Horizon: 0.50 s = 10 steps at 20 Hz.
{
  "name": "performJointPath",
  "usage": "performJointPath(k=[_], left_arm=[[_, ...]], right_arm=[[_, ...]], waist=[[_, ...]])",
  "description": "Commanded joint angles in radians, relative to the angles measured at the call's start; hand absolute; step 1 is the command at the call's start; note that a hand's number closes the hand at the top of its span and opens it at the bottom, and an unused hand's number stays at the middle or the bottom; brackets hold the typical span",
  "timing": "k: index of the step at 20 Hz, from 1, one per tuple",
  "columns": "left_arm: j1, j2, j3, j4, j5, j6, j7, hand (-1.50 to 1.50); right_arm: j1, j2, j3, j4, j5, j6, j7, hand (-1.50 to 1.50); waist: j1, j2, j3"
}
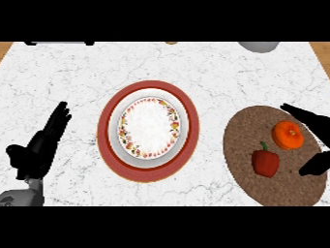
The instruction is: Pick the squash from the placemat and place it in the plate
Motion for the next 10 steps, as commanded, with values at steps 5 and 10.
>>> performJointPath(k=[5,10], left_arm=[[-0.016,-0.040,0.012,0.016,-0.042,0.006,0.003,0.00],[0.041,-0.018,0.032,-0.047,-0.030,-0.027,0.003,0.00]], right_arm=[[-0.063,0.099,0.008,0.178,0.152,-0.111,-0.007,-1.50],[-0.118,0.068,0.019,0.237,0.147,0.001,-0.096,1.50]], waist=[[0.000,0.000,0.000],[0.005,0.001,0.000]])
